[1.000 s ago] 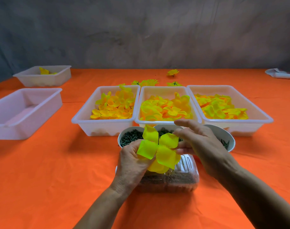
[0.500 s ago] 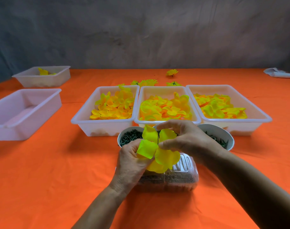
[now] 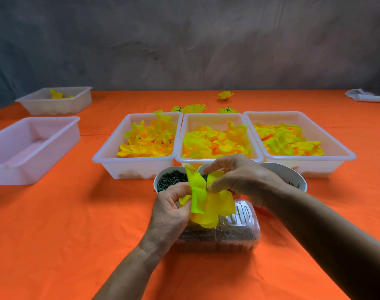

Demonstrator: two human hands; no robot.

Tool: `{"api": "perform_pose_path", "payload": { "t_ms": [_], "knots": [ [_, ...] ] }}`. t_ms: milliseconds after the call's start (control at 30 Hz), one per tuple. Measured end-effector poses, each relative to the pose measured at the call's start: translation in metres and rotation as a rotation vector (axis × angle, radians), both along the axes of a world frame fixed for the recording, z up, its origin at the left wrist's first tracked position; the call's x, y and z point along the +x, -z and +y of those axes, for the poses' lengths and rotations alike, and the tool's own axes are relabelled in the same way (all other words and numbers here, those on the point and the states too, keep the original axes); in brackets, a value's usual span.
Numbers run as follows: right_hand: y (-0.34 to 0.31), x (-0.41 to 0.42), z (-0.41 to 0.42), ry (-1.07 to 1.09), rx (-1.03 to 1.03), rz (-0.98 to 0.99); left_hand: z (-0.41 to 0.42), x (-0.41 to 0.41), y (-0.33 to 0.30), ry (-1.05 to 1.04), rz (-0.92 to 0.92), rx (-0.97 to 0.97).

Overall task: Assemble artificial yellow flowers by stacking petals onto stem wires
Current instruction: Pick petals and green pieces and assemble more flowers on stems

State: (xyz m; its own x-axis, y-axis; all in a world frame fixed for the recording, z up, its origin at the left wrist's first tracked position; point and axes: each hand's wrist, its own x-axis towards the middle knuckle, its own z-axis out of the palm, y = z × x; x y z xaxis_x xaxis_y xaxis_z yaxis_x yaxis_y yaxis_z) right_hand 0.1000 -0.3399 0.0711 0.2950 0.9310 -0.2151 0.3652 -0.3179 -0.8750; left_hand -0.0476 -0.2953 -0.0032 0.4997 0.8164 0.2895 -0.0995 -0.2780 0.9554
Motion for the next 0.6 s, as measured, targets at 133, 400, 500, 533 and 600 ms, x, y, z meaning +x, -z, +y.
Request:
{"api": "perform_pose_path", "payload": {
  "t_ms": [133,400,500,533,600],
  "knots": [
    [0.000,-0.001,0.001,0.008,-0.008,0.025,-0.003,-0.001,-0.002,0.014,-0.042,-0.055],
    [0.000,-0.002,-0.002,0.012,0.040,-0.032,-0.004,-0.002,-0.013,0.037,-0.094,-0.242],
    [0.000,-0.003,-0.002,0.018,0.058,-0.050,-0.003,-0.003,-0.019,-0.027,-0.122,-0.367],
    [0.000,-0.003,-0.002,0.015,0.060,-0.058,-0.004,-0.004,-0.021,-0.029,-0.103,-0.348],
    [0.001,-0.003,-0.002,0.010,0.067,-0.062,-0.005,-0.002,-0.025,-0.035,-0.070,-0.277]
  ]
}}
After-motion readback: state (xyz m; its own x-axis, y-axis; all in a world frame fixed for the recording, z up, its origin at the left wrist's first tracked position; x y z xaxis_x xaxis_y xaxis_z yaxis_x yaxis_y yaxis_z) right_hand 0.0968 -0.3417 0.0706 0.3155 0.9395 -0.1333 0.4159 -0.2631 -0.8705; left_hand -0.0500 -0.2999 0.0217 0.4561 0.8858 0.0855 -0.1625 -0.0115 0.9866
